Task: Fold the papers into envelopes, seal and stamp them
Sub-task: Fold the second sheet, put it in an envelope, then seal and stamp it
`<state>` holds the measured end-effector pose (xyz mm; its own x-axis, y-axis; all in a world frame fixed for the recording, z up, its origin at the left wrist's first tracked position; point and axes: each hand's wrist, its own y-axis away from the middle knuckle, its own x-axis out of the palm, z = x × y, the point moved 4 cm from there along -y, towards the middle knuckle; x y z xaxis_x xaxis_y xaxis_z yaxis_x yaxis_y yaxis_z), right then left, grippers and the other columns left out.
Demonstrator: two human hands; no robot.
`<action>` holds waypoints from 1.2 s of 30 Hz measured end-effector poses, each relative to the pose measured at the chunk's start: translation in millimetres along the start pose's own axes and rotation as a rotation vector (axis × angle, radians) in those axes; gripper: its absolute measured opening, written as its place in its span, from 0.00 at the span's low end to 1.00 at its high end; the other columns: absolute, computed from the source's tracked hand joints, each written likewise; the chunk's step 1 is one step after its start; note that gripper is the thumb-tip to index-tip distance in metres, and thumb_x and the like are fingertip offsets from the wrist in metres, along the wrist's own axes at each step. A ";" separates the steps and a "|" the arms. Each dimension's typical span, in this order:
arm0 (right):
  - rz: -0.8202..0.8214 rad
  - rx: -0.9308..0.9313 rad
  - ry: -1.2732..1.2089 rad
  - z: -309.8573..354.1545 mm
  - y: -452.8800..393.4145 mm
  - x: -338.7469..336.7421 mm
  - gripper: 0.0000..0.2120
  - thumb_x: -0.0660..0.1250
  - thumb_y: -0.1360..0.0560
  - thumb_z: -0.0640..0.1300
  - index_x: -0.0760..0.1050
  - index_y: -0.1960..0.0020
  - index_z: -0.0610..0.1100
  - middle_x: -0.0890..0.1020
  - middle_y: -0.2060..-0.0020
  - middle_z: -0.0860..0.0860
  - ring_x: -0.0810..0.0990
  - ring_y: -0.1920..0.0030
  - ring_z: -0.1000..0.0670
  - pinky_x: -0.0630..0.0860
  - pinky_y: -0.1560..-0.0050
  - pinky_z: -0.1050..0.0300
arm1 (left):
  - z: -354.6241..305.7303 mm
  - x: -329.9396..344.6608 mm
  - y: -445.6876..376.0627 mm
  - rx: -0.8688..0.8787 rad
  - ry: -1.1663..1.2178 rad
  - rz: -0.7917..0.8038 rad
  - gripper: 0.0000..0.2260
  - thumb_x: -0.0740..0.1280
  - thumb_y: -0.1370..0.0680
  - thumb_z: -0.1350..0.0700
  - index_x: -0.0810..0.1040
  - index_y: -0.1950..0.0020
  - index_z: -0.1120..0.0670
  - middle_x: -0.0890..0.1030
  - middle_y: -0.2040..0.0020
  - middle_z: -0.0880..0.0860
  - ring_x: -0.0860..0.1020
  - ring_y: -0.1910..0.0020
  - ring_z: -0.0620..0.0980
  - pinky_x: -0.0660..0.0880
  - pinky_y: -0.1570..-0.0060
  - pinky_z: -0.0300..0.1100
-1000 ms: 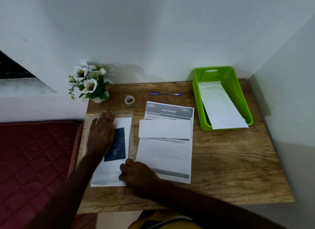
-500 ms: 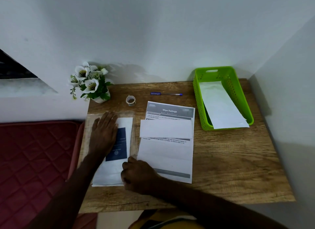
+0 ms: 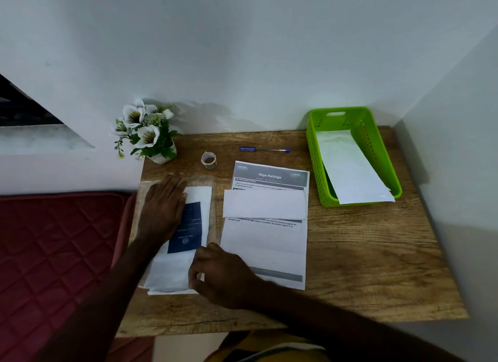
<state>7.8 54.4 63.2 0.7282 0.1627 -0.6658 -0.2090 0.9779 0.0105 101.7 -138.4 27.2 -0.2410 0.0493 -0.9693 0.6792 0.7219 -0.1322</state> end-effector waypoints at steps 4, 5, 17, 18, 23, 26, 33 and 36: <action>-0.033 -0.101 0.046 17.3 9.6 -13.9 0.08 0.65 0.18 0.47 0.78 0.46 0.43 0.80 0.48 0.46 0.73 0.47 0.48 0.70 0.53 0.56 | -0.5 -1.8 -1.7 0.033 -0.002 0.047 0.21 0.54 0.15 0.51 0.72 0.25 0.58 0.72 0.25 0.59 0.67 0.23 0.58 0.63 0.27 0.58; -0.034 -0.107 0.037 21.3 12.4 -18.1 0.08 0.64 0.18 0.46 0.78 0.46 0.42 0.80 0.48 0.46 0.74 0.47 0.48 0.70 0.53 0.55 | 0.5 -1.8 -2.4 0.044 -0.005 0.057 0.21 0.54 0.15 0.51 0.72 0.25 0.58 0.72 0.25 0.59 0.67 0.23 0.58 0.64 0.27 0.58; -0.128 0.150 -0.508 45.4 30.9 -72.0 0.09 0.60 0.15 0.50 0.72 0.41 0.46 0.84 0.50 0.48 0.83 0.52 0.53 0.81 0.52 0.54 | 9.2 -15.4 -4.9 0.112 -0.018 0.054 0.21 0.56 0.16 0.50 0.73 0.27 0.58 0.75 0.27 0.59 0.70 0.26 0.58 0.68 0.30 0.56; -0.140 0.180 -0.602 45.0 31.3 -74.7 0.08 0.61 0.15 0.49 0.73 0.42 0.45 0.84 0.51 0.49 0.83 0.52 0.54 0.80 0.53 0.57 | 8.5 -16.8 -4.6 0.112 -0.019 0.051 0.21 0.57 0.16 0.50 0.74 0.27 0.58 0.75 0.28 0.59 0.71 0.26 0.58 0.68 0.30 0.56; -0.212 0.255 -0.996 46.1 29.1 -91.3 0.02 0.64 0.17 0.43 0.74 0.47 0.50 0.79 0.52 0.56 0.81 0.44 0.48 0.83 0.44 0.45 | 11.6 -19.3 -5.0 0.085 0.003 0.035 0.21 0.57 0.15 0.49 0.73 0.26 0.57 0.74 0.27 0.58 0.70 0.25 0.58 0.69 0.29 0.57; -0.272 0.259 -1.191 44.7 25.1 -114.4 0.03 0.64 0.18 0.41 0.75 0.49 0.48 0.78 0.51 0.54 0.80 0.44 0.47 0.85 0.48 0.45 | 10.3 -23.1 -6.9 0.130 0.011 -0.022 0.20 0.58 0.15 0.50 0.75 0.29 0.59 0.77 0.29 0.60 0.74 0.29 0.59 0.74 0.34 0.58; -0.454 0.128 -1.365 39.4 21.1 -189.0 0.04 0.68 0.23 0.47 0.76 0.51 0.47 0.82 0.54 0.50 0.84 0.49 0.44 0.84 0.54 0.37 | 30.2 -14.4 -11.9 -0.294 0.275 0.191 0.20 0.53 0.21 0.41 0.78 0.36 0.41 0.80 0.33 0.58 0.78 0.36 0.58 0.72 0.34 0.56; -0.517 0.094 -1.355 27.2 17.6 -203.6 0.03 0.67 0.24 0.47 0.77 0.53 0.48 0.81 0.59 0.54 0.85 0.51 0.48 0.84 0.56 0.38 | -10.7 -43.8 -17.7 -0.495 0.701 0.177 0.18 0.56 0.16 0.39 0.79 0.59 0.41 0.87 0.60 0.43 0.81 0.62 0.38 0.75 0.53 0.47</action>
<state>-126.4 42.1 219.3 0.7639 -0.2589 0.5911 0.2667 0.9608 0.0762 92.8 -145.9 74.2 -0.6414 0.4846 -0.5948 0.4072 0.8721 0.2714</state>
